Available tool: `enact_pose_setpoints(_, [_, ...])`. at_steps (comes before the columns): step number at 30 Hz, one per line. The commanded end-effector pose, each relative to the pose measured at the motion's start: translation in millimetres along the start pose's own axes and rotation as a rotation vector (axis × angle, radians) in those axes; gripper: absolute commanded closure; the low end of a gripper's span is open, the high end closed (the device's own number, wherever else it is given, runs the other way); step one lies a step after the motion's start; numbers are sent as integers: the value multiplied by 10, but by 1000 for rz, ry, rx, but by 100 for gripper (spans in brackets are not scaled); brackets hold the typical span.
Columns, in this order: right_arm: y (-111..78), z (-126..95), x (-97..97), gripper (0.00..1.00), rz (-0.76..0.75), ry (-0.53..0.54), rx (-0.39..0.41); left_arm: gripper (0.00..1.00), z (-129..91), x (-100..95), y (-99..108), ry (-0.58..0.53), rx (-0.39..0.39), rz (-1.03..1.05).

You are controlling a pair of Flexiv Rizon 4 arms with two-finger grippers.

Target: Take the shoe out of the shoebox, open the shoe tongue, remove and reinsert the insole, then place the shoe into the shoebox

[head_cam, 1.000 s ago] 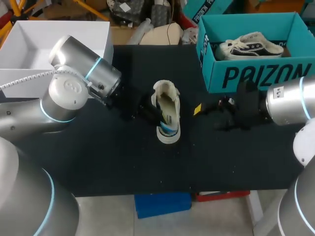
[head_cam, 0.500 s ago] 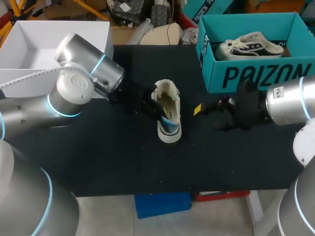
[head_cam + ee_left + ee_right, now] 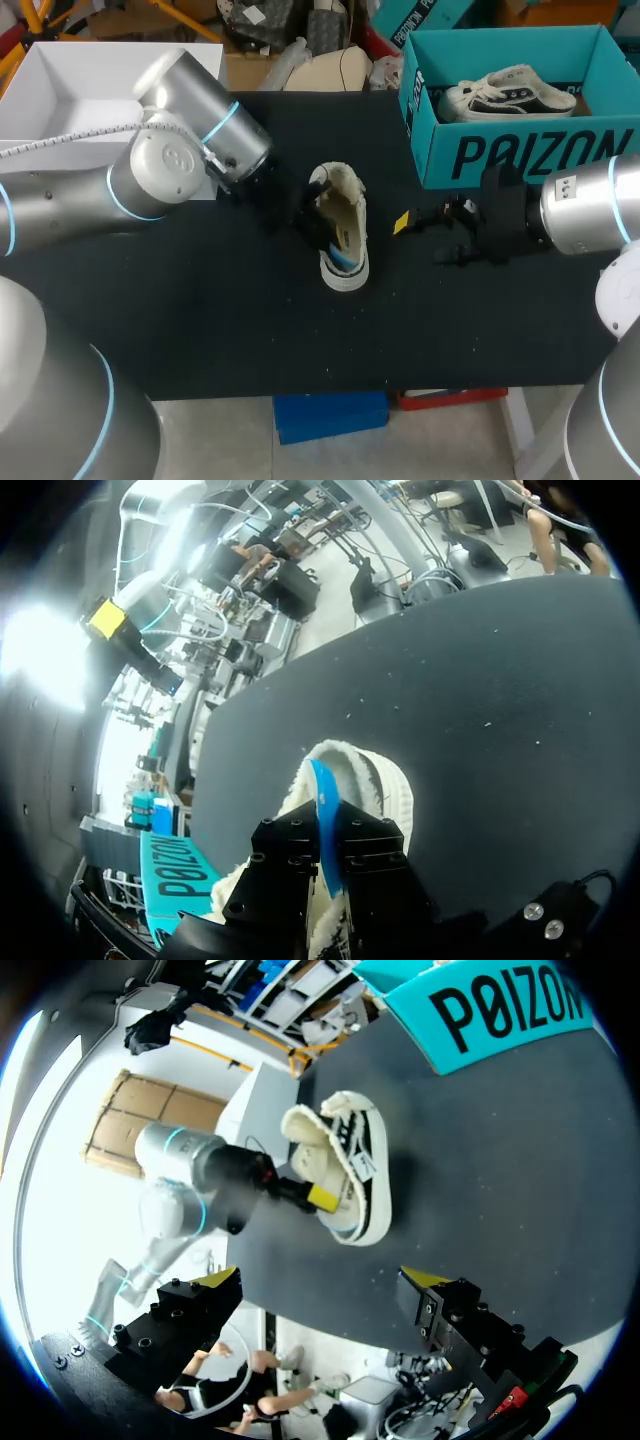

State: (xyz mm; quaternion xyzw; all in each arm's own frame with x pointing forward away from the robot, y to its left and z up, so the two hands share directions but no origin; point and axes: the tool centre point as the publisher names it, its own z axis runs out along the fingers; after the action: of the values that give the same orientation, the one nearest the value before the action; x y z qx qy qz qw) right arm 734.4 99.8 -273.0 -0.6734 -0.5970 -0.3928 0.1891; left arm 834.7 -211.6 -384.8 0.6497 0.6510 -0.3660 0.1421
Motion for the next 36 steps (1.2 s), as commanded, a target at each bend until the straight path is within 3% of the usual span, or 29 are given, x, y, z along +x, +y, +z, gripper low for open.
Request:
enact_pose_setpoints(1, [4,4,3,0,1,-1,1,100,50,-28,44,85,-9,14])
enact_pose_setpoints(12, [4,4,3,0,1,-1,1,100,127,33,103,162,-24,25])
enact_pose_setpoints(13, [4,4,3,0,1,-1,1,85,112,27,100,163,-27,24])
enact_pose_setpoints(14, [4,4,3,0,1,-1,1,62,88,17,93,163,-30,21])
enact_pose_setpoints(16, [4,4,3,0,1,-1,1,0,35,-18,69,156,-39,21])
enact_pose_setpoints(24, [4,4,3,0,1,-1,1,0,-209,-222,-113,155,-47,39])
enact_pose_setpoints(28, [4,4,3,0,1,-1,1,0,-256,-382,-201,95,-23,10])
enact_pose_setpoints(29, [4,4,3,0,1,-1,1,16,-267,-418,-216,97,-29,12])
enact_pose_setpoints(30, [4,4,3,0,1,-1,1,51,-276,-441,-229,111,-37,8])
enact_pose_setpoints(31, [4,4,3,0,1,-1,1,72,-284,-457,-245,128,-37,4])
enact_pose_setpoints(32, [4,4,3,0,1,-1,1,100,-290,-473,-254,140,-47,5])
enact_pose_setpoints(36, [4,4,3,0,1,-1,1,100,-330,-442,-252,296,-148,49])
